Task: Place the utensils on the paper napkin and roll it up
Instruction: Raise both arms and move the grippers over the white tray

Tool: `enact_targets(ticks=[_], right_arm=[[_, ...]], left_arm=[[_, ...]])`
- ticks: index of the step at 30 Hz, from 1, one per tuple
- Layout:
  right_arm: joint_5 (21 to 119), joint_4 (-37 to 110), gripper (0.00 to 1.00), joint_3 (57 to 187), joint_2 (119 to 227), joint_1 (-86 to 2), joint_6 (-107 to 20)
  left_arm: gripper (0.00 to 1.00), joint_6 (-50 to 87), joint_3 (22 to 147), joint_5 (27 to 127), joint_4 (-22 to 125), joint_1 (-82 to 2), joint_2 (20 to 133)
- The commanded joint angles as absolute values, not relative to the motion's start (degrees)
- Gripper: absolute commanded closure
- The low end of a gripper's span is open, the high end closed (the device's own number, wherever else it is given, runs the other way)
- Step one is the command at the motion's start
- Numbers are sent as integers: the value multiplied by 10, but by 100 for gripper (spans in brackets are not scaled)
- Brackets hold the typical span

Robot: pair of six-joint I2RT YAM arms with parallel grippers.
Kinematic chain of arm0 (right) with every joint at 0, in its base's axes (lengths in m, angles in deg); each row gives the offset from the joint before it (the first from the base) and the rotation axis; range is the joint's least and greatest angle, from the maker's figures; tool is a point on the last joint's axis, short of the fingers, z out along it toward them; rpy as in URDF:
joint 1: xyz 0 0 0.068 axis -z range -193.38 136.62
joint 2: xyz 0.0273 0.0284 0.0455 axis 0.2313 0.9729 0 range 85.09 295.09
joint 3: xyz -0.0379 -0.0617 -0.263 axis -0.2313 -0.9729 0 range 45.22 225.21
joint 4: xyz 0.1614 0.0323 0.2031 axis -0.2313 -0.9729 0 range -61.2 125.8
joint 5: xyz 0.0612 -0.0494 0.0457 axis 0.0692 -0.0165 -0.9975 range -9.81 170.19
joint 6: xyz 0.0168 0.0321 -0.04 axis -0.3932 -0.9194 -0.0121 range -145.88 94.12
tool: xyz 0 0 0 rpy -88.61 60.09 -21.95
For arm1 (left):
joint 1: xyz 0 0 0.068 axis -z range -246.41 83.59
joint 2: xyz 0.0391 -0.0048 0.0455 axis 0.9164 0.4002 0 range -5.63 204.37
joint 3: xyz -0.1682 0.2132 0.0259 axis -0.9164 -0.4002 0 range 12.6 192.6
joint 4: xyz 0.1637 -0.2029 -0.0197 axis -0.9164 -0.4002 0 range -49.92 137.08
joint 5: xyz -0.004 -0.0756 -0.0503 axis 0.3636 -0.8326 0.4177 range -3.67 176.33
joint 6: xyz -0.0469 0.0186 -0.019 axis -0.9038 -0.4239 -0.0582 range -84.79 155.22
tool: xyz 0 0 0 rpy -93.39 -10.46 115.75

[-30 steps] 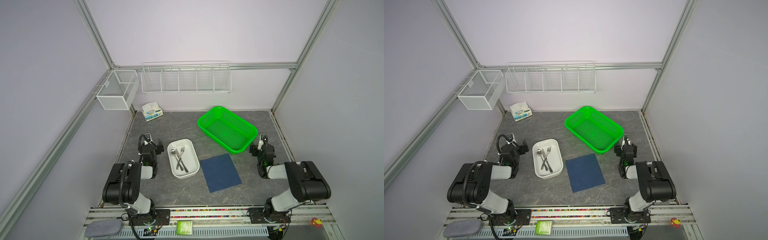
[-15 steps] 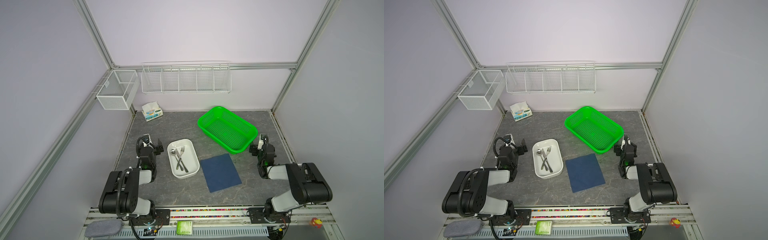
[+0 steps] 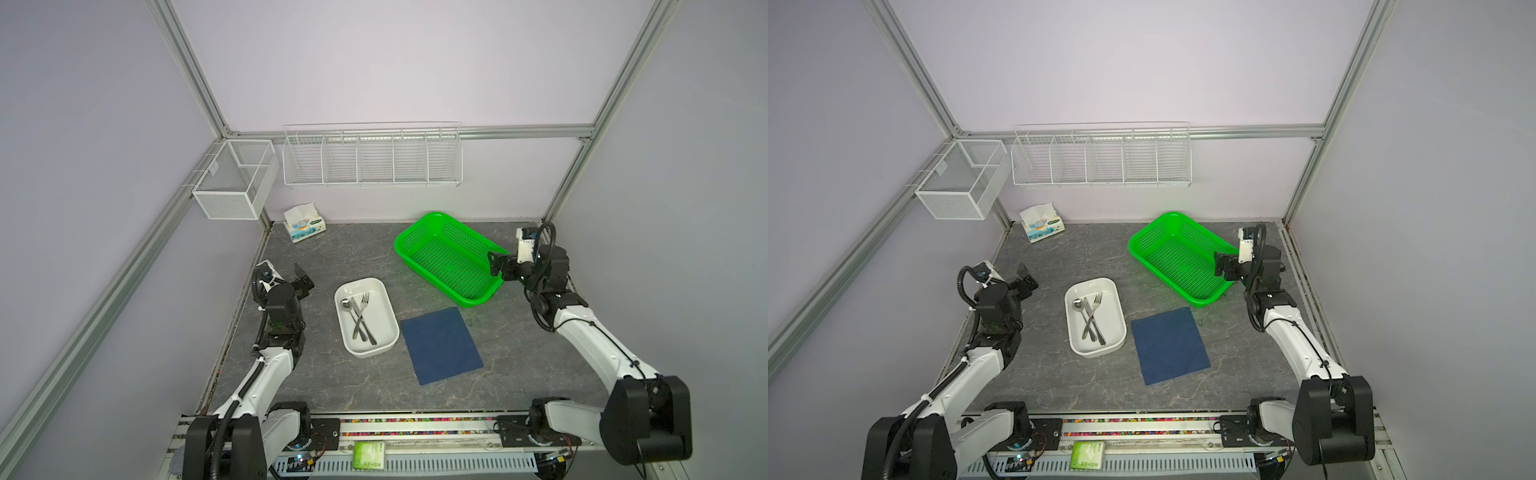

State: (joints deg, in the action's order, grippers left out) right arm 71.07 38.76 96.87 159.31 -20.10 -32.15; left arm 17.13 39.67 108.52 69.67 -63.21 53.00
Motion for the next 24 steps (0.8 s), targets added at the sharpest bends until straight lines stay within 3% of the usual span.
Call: enact_targets(ticks=[1, 9, 15, 24], right_arm=[[597, 218, 3, 1030, 1660, -266, -301], [725, 113, 9, 1171, 1823, -372, -259], [813, 79, 15, 1244, 1921, -400, -268], [892, 103, 43, 1234, 1942, -382, -367]], left_arm=[[1, 95, 411, 1006, 583, -634, 505], [1, 66, 407, 787, 524, -634, 486], [1, 50, 414, 755, 391, -633, 471], [1, 43, 390, 759, 314, -633, 413]])
